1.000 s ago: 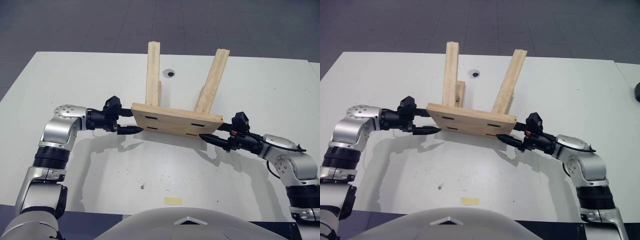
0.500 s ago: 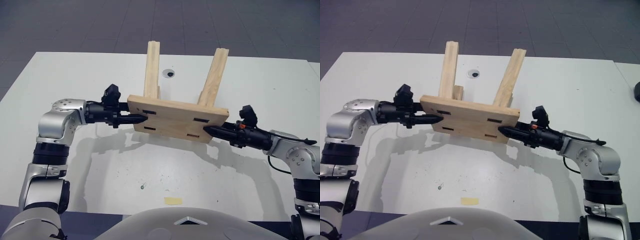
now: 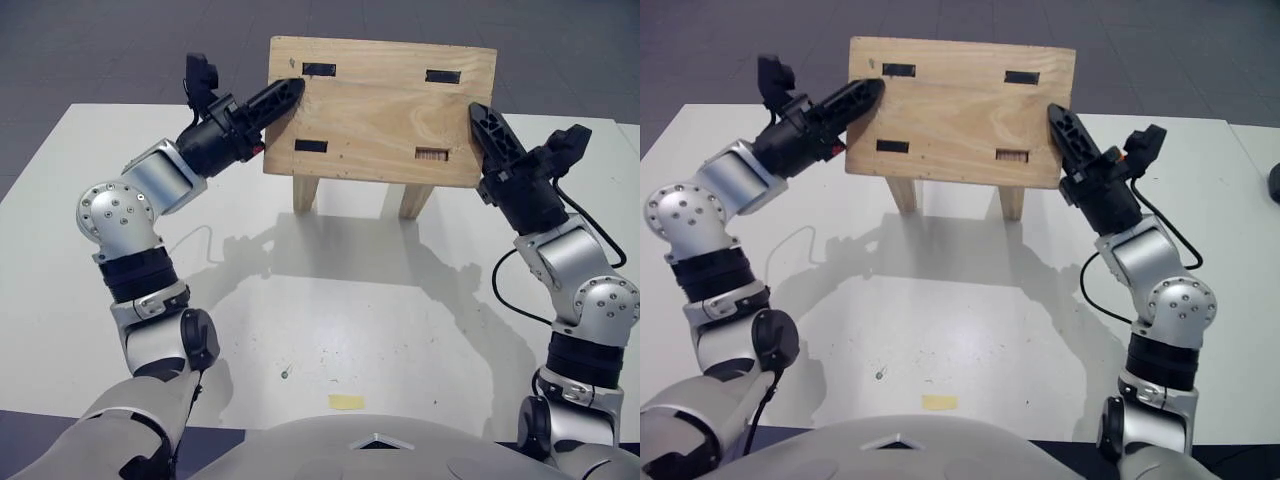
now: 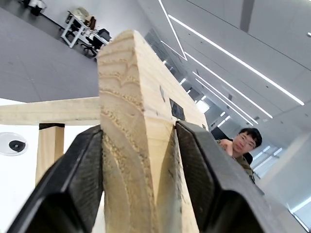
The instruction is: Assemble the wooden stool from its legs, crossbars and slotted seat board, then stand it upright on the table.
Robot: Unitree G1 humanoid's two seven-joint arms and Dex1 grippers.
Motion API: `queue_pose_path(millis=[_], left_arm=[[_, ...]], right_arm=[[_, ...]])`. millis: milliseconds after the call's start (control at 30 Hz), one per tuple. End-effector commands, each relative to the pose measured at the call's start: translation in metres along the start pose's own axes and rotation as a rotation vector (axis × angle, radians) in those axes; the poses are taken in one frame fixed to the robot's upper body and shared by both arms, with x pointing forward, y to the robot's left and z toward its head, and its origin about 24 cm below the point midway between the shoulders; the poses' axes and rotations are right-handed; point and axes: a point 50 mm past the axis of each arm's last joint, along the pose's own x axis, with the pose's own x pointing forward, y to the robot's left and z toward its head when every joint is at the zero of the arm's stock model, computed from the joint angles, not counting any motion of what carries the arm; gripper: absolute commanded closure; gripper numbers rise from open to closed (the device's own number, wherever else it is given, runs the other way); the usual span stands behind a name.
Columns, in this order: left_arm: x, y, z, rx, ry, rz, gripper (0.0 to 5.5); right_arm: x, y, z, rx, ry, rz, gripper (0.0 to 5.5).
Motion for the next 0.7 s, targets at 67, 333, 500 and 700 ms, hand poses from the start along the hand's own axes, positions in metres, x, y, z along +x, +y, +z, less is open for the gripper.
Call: queue_pose_path(millis=[67, 333, 500, 700], left_arm=[[0.01, 0.017, 0.01, -0.146, -0.084, 0.386, 3.62], [0.01, 0.015, 0.005, -0.204, -0.129, 0.42, 4.87], [-0.001, 0.013, 0.018, 0.166, -0.263, 0.537, 5.32], [-0.012, 0.006, -0.001, 0.716, -0.366, 0.619, 4.29]], right_arm=[[0.031, 0.009, 0.005, 0.068, -0.122, -0.251, 3.95], [0.022, -0.021, 0.009, 0.003, -0.159, -0.386, 2.7], [0.006, -0.035, 0.034, -0.277, -0.262, -0.475, 1.87], [-0.001, -0.051, -0.001, -0.97, -0.151, -0.567, 0.84]])
